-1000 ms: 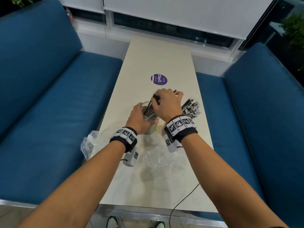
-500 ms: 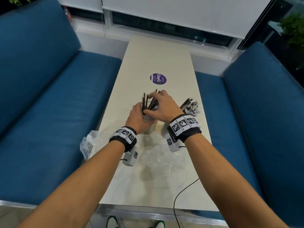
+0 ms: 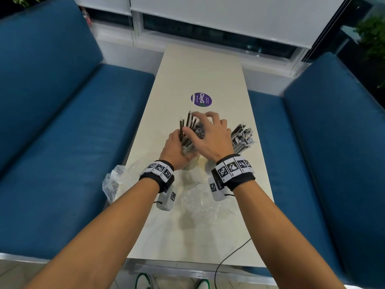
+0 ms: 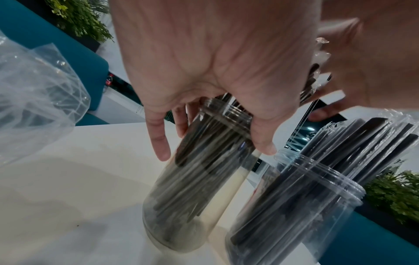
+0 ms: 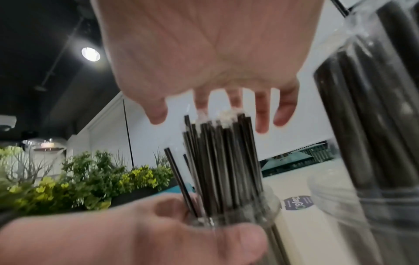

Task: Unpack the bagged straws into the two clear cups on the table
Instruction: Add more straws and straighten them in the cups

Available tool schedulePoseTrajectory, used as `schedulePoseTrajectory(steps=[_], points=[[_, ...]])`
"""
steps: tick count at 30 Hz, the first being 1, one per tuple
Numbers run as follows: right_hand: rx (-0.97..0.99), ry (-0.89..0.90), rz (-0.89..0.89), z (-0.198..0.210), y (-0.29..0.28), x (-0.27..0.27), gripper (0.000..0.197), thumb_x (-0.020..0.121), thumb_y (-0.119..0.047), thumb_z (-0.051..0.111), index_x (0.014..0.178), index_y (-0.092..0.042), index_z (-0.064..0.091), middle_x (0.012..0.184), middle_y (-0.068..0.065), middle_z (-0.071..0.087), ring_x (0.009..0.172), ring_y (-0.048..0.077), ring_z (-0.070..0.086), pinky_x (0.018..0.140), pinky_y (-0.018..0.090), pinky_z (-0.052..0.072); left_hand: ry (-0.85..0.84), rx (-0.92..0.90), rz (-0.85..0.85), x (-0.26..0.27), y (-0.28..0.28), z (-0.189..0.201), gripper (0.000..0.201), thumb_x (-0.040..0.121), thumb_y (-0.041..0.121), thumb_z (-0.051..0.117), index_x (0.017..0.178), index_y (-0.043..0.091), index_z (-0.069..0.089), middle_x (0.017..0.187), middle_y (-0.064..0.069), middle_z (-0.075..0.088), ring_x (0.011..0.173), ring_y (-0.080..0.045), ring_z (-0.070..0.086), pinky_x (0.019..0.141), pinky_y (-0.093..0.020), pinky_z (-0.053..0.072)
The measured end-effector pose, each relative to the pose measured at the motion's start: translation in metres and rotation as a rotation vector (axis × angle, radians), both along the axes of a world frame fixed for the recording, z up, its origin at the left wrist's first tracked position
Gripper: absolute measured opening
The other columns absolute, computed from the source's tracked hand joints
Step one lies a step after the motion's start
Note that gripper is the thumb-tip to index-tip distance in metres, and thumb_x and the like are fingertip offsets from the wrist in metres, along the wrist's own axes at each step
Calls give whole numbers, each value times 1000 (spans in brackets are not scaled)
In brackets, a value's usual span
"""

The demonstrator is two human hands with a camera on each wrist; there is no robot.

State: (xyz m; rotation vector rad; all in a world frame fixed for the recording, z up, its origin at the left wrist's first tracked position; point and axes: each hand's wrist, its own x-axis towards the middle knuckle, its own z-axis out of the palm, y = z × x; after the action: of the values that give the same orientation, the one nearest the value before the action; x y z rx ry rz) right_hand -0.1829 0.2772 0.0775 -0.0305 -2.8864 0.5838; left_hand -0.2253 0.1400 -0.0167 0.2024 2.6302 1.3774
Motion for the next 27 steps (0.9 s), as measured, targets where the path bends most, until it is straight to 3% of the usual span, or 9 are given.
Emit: schedulePoseTrajectory(steps=[4, 8, 10, 13, 16, 19, 21, 23, 27], points=[[-108, 245, -7, 17, -6, -20, 51, 93, -61, 59, 138, -38, 55, 142, 3, 50, 125, 26, 46, 103, 47, 45, -2, -5, 21, -1, 2, -3, 110, 61, 64, 89, 150, 20, 41, 141, -5, 53, 131, -26, 58, 109, -47, 54], [78, -89, 244, 24, -16, -53, 54, 87, -63, 69, 137, -43, 60, 146, 3, 50, 133, 29, 49, 103, 52, 48, -9, -14, 26, -5, 2, -11, 118, 52, 73, 80, 149, 18, 41, 142, -2, 55, 125, -17, 59, 109, -41, 53], [168, -239, 331, 23, -20, -63, 39, 86, -50, 76, 120, -31, 74, 128, 6, 65, 117, 29, 62, 97, 45, 55, -18, -11, 21, -10, 1, -24, 111, 54, 77, 82, 143, 23, 45, 138, 1, 58, 121, -13, 61, 107, -40, 55], [159, -254, 329, 26, -20, -66, 13, 89, -18, 71, 96, -11, 80, 98, 13, 77, 93, 32, 71, 86, 42, 61, -9, -12, 21, -20, 0, -41, 108, 52, 90, 81, 135, 30, 49, 130, 4, 63, 115, -15, 66, 99, -41, 59], [19, -111, 196, 33, -8, -64, 17, 91, -9, 64, 96, -7, 80, 96, 9, 78, 87, 24, 70, 84, 36, 61, -8, -25, 9, -5, 0, -13, 104, 61, 70, 90, 141, 21, 46, 135, -2, 56, 120, -21, 60, 103, -43, 56], [-110, 7, 32, 40, 1, -57, 17, 92, -11, 61, 97, -10, 78, 90, -1, 68, 84, 17, 62, 80, 26, 51, 2, 2, 8, 0, -1, -4, 107, 65, 60, 93, 149, 17, 42, 141, -4, 51, 129, -24, 55, 112, -47, 51], [-82, -47, 21, 39, 2, -53, 21, 94, -13, 55, 100, -12, 75, 94, 0, 67, 89, 21, 61, 90, 32, 47, -13, 11, 5, 0, -1, -4, 111, 69, 56, 94, 154, 14, 37, 147, -7, 48, 135, -26, 53, 116, -47, 48], [91, -116, 36, 34, 1, -49, 27, 97, -18, 46, 99, -16, 73, 98, 1, 70, 94, 26, 61, 99, 47, 33, -23, 5, 0, 0, -1, -4, 112, 73, 50, 94, 158, 10, 33, 151, -10, 46, 139, -27, 51, 118, -43, 45], [130, -56, 1, 29, 4, -50, 33, 100, -28, 41, 92, -19, 71, 96, -1, 71, 99, 26, 59, 93, 50, 24, -17, 18, 11, 2, -1, -1, 113, 73, 48, 94, 159, 10, 32, 152, -10, 46, 139, -27, 51, 117, -43, 45]])
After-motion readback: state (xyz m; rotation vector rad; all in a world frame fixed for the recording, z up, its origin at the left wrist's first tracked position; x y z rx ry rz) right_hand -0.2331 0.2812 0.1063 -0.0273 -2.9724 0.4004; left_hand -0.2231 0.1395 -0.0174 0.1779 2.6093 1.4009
